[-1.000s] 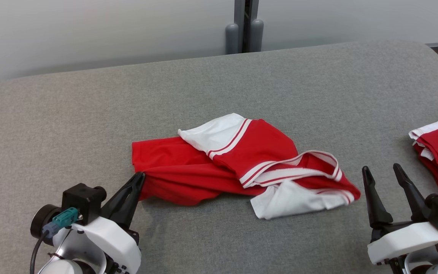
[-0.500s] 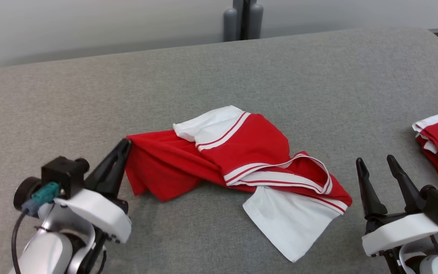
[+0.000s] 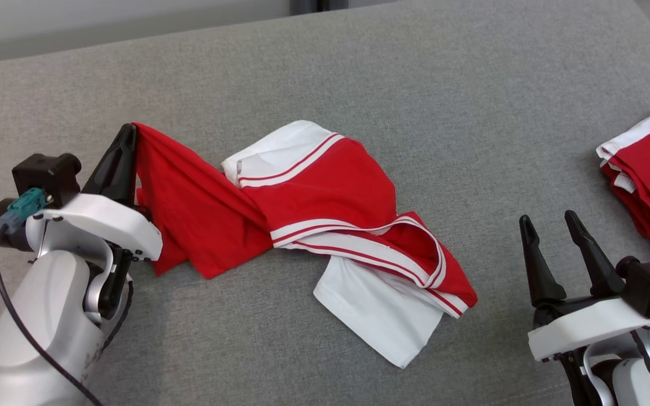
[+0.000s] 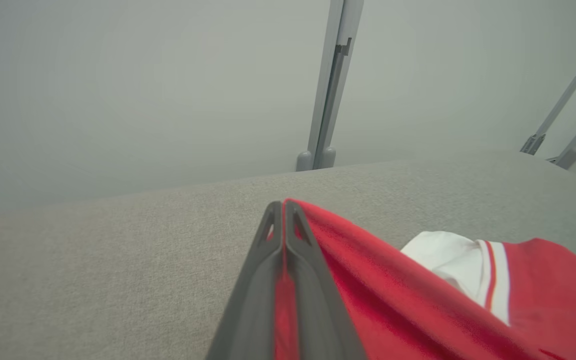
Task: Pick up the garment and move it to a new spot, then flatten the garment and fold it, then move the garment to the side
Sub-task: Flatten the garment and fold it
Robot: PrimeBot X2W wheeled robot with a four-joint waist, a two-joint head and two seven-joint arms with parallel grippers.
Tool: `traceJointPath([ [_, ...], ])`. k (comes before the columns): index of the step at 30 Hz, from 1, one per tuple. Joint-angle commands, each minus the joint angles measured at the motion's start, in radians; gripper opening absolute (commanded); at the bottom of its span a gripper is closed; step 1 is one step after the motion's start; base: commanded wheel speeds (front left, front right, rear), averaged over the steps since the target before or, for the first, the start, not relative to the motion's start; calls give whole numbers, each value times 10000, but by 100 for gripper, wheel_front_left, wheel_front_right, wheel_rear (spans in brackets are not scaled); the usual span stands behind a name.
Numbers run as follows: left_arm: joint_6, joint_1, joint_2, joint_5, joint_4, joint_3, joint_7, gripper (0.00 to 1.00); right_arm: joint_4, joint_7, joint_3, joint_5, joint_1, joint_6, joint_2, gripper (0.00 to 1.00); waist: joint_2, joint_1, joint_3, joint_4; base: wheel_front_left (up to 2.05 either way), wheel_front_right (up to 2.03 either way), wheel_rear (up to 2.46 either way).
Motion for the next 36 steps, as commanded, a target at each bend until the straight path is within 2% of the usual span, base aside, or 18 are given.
traceJointPath([
  [1,-74,-340,-75,25,529,23,-150,0,52,-94,-15,63,-145,-4,-41,100,0,0,172,-88,0,0,0],
  [5,-405,-911,-326,-68,2046,-114,-303,0,212,-156,69,99,-281,-4,-41,100,0,0,318,-148,0,0,0],
  [6,-490,-1011,-400,-80,2328,-159,-362,22,247,-182,79,107,-309,-4,-41,100,0,0,338,-142,0,0,0],
  [8,-619,-1130,-476,-118,2806,-210,-500,99,317,-199,99,138,-375,-4,-41,100,0,0,353,-118,0,0,0],
  [14,-692,-894,-785,-95,3290,-185,-1130,100,535,-288,115,-18,-445,-4,-41,100,0,0,145,121,0,0,0],
  [18,-466,-299,-879,-11,2840,27,-1347,100,635,-349,148,-174,-464,-4,-41,100,0,0,-187,322,0,0,0],
  [21,-158,359,-887,121,2012,360,-1389,100,699,-338,107,-259,-390,-4,-42,100,0,0,-462,493,0,0,0],
  [27,541,2078,-857,704,-532,1240,-1384,100,699,-265,39,-447,-185,-4,-44,100,0,0,-996,798,0,0,0],
  [32,839,3385,-780,1046,-2099,1633,-1385,100,693,-133,42,-617,44,-4,-44,100,0,0,-1479,978,0,0,0],
  [36,1012,4055,-660,1213,-2725,1641,-1385,100,694,-72,108,-739,195,-4,-44,100,0,0,-1784,1024,0,0,0],
])
